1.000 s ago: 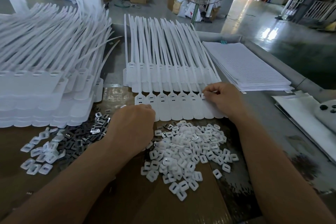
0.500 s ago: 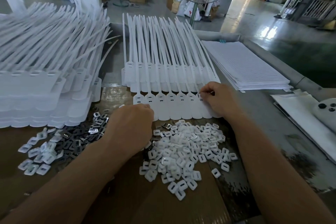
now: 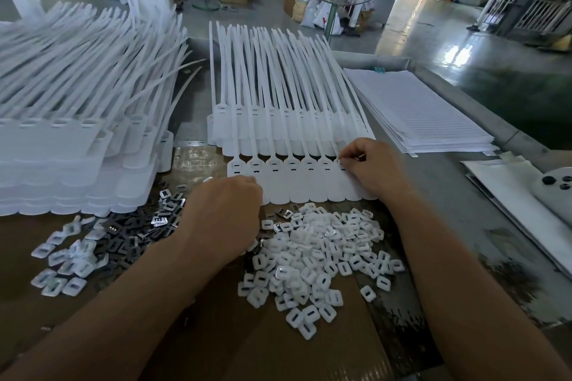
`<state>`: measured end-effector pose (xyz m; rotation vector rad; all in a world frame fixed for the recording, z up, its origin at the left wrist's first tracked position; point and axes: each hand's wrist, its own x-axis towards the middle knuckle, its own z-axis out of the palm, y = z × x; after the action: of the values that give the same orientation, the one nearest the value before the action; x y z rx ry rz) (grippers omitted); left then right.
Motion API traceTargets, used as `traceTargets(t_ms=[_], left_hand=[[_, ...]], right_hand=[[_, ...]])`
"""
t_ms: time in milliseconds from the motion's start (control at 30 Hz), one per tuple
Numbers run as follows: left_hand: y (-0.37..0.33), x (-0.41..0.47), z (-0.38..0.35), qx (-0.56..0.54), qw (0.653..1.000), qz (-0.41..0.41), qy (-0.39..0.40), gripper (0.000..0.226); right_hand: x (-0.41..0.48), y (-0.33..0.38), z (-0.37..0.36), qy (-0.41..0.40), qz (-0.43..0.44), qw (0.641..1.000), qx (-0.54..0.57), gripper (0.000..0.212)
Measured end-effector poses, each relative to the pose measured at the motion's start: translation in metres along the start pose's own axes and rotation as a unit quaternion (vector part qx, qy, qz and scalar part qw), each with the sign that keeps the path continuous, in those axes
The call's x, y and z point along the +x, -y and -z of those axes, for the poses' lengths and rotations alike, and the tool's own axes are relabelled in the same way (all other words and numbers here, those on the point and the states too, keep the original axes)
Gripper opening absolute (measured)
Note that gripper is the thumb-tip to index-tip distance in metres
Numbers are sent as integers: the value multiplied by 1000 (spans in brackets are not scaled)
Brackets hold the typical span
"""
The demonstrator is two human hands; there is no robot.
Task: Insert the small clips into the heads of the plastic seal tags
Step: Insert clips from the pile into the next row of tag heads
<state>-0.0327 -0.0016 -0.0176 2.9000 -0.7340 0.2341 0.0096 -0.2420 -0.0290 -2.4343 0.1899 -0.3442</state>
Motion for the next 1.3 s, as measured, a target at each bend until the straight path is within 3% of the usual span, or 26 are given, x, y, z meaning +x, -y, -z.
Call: traceTargets(t_ms=[433, 800, 1033, 1133, 1233, 1300], left_hand=[[0, 1, -1, 6, 1000, 2, 4, 33], [-1, -1, -2, -3, 1000, 2, -8, 31], [1, 0, -1, -1, 1000, 4, -17, 29], [1, 1, -2, 2, 1000, 0, -16, 25], [1, 0, -3, 2, 1000, 7, -17, 26], [2, 1, -3, 0, 1000, 11, -17, 32]], right_hand=[[2, 9, -1, -6, -40, 999, 15, 30], [-4, 6, 2, -7, -9, 1000, 13, 27], [-18, 18, 29, 22, -23, 997, 70, 10], [-27, 18, 46, 102, -46, 993, 37, 12], [-32, 16, 58, 237, -76, 969, -13, 7], [-33, 14, 62, 281, -75, 956, -29, 6]])
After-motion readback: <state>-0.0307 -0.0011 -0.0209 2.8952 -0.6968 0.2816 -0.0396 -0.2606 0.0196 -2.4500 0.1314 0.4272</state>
